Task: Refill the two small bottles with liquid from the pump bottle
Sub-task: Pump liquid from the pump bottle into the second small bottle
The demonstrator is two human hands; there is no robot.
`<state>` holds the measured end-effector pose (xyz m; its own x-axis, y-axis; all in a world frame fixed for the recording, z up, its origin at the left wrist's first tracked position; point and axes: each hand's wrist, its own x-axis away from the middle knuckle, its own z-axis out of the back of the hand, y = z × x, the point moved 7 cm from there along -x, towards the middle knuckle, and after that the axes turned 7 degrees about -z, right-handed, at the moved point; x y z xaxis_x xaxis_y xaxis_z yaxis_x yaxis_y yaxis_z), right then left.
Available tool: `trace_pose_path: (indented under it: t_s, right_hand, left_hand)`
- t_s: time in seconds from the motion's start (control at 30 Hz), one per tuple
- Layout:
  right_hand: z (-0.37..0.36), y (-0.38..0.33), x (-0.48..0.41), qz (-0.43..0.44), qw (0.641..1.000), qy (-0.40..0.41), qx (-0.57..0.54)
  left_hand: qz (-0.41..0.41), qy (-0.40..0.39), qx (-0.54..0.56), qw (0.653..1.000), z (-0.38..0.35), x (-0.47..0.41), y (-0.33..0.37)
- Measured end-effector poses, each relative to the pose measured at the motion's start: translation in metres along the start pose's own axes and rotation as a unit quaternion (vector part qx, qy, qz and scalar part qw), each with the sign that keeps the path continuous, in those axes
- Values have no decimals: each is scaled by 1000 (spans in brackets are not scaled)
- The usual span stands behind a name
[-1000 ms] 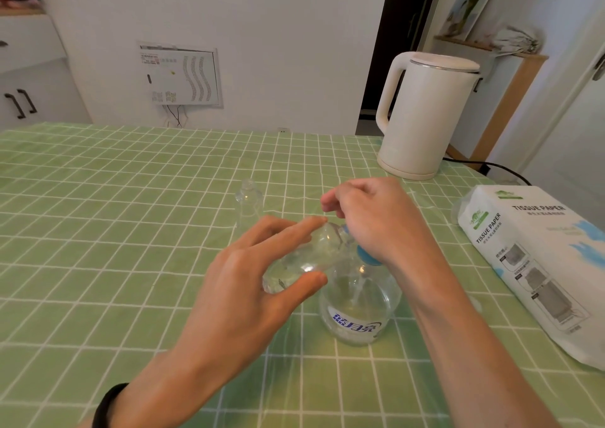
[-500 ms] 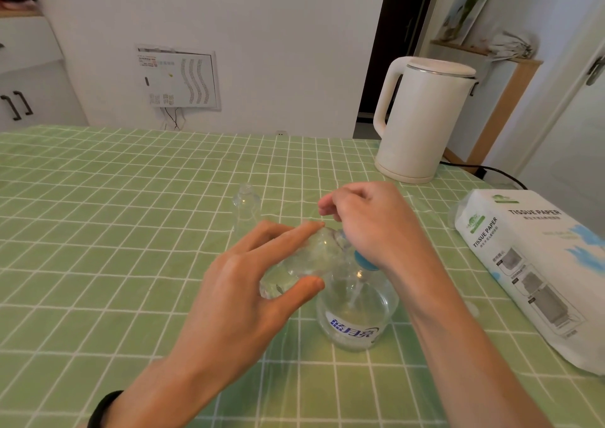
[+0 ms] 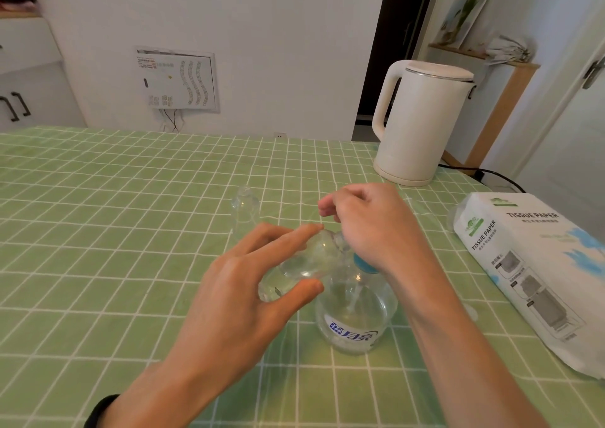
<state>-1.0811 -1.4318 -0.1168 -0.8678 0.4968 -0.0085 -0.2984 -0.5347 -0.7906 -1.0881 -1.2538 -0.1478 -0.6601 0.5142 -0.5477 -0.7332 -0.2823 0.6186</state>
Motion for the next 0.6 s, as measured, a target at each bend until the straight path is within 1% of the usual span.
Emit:
trace_pose_path:
  t_s: [0.2, 0.4, 0.6]
  right_hand:
    - [-1, 1, 2, 5, 1000, -9, -3]
    - [3, -4, 3, 19, 1000, 6, -13]
    - [-1, 2, -2, -21, 1000, -11, -18]
  left_hand:
    - [-3, 0, 4, 1000, 0, 2, 4]
    - [-4, 6, 3, 1000, 0, 1, 5]
    - [3, -7, 4, 1000, -1, 1, 0]
